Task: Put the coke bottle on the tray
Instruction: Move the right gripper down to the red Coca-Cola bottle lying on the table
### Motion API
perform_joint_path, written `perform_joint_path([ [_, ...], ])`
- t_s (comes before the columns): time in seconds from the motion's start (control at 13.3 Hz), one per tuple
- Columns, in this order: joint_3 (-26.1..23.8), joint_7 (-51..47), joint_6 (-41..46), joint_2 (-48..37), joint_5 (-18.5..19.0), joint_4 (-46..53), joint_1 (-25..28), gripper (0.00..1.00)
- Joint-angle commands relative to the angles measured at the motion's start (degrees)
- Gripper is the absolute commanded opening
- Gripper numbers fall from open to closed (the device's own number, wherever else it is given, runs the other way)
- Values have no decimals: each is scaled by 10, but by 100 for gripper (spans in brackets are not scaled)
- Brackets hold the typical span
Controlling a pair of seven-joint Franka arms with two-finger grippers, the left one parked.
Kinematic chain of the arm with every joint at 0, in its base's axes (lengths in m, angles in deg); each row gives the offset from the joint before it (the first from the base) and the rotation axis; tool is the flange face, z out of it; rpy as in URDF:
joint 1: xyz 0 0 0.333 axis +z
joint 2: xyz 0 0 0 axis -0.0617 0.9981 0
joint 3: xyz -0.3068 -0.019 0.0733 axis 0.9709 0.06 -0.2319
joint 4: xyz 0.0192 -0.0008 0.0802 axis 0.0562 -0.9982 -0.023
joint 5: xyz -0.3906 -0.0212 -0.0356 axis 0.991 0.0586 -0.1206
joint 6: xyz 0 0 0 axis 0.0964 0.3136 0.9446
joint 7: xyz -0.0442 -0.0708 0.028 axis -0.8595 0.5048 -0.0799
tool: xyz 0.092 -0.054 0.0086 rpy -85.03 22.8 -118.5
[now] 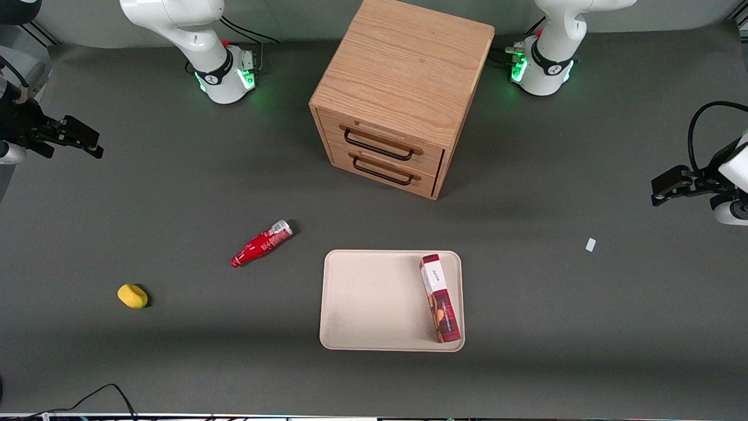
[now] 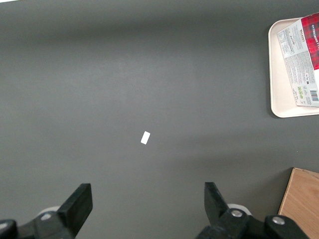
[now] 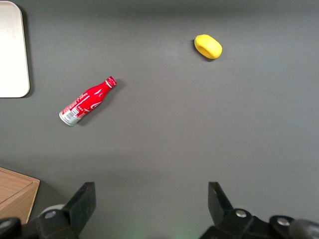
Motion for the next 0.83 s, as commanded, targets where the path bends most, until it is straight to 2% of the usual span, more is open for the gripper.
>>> perform_joint_path([
  [0.0,-1,6,12,12,-1,21,4,100],
  [0.3,-9,-14,5,35,-3,21,9,100],
  [0.38,-24,-31,-8,48,-11,21,11,100],
  [0.53,-45,-168,-49,86,-51,18,11,100],
  [0.75,-109,-384,-98,148,-58,17,11,100],
])
